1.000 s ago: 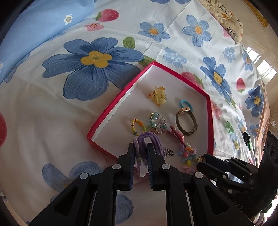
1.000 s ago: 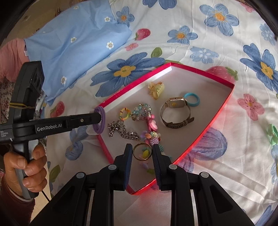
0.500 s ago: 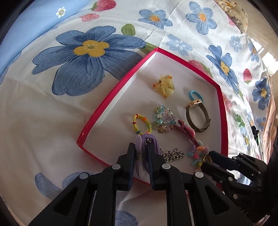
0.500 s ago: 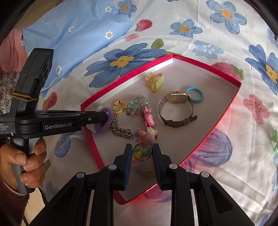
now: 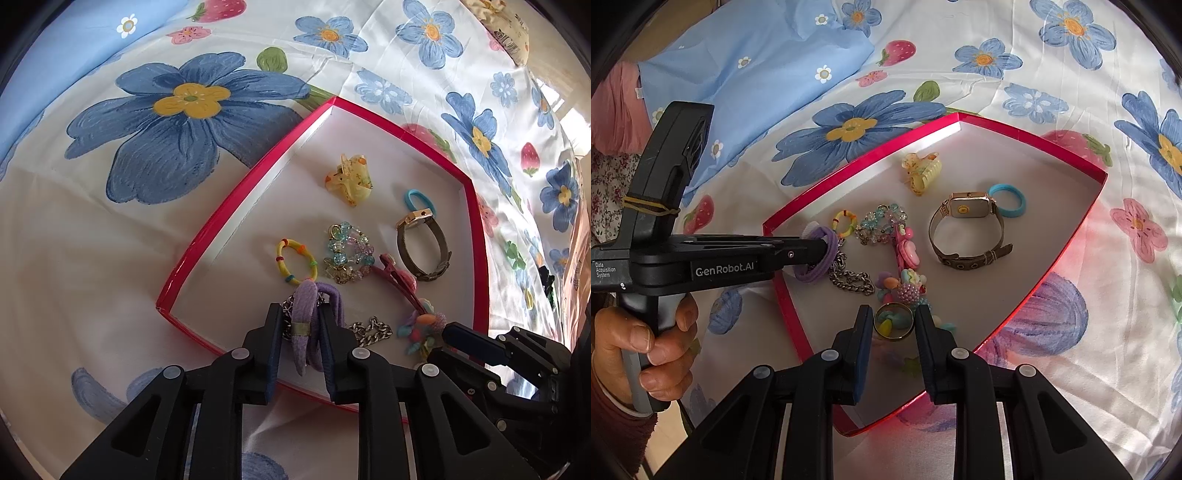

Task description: Organize jewelry

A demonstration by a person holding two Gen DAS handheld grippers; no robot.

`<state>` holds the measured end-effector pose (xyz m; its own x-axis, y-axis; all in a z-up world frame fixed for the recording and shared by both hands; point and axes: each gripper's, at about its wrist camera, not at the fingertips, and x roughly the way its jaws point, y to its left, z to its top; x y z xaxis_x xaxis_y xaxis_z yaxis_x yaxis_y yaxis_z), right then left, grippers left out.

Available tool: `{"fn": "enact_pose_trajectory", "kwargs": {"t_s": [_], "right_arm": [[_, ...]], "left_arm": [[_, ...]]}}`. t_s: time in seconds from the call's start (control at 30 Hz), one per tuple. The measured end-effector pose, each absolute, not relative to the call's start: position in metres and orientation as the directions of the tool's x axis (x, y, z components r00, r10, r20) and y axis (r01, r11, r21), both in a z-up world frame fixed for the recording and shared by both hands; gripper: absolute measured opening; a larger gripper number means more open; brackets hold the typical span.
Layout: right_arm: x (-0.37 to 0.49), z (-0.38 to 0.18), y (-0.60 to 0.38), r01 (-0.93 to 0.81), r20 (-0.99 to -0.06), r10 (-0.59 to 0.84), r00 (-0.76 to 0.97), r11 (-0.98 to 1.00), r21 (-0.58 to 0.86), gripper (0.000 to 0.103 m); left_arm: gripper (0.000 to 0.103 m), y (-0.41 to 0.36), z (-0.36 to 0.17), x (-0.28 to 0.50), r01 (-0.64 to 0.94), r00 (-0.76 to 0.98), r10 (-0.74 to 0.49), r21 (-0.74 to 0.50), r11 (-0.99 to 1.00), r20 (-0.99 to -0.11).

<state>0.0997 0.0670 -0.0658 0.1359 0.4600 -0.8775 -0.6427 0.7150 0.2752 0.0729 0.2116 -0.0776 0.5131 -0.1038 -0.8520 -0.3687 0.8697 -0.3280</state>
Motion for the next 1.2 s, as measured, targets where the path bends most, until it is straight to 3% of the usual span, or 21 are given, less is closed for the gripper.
{"fn": "enact_pose_trajectory", "kwargs": {"t_s": [0.33,0.6,0.77,1.07,1.2], "right_arm": [[0.1,-0.066,0.067,-0.642,-0.877,0.461,0.134,0.715,0.278,0.025],[0.095,-0.063,0.065,-0.638,-0.87,0.473,0.137,0.714,0.287,0.026],[0.096,-0.059,0.06,-0.631,-0.863,0.485,0.145,0.717,0.297,0.027],[0.095,-0.045,0.045,-0.612,-0.841,0.51,0.184,0.729,0.308,0.044],[0.096,-0.039,0.038,-0.594,-0.831,0.512,0.216,0.745,0.305,0.051]], "left_arm": [[0.022,0.211,-0.076,0.072,-0.374,0.51,-0.107,-0.332,0.866,-0.853],[0.043,0.207,-0.07,0.07,-0.363,0.525,-0.103,-0.332,0.871,-0.845],[0.047,0.205,-0.066,0.066,-0.361,0.53,-0.092,-0.323,0.875,-0.843],[0.064,0.209,-0.055,0.054,-0.362,0.562,-0.099,-0.352,0.863,-0.821],[0.065,0.209,-0.052,0.048,-0.361,0.569,-0.1,-0.358,0.861,-0.816]]}}
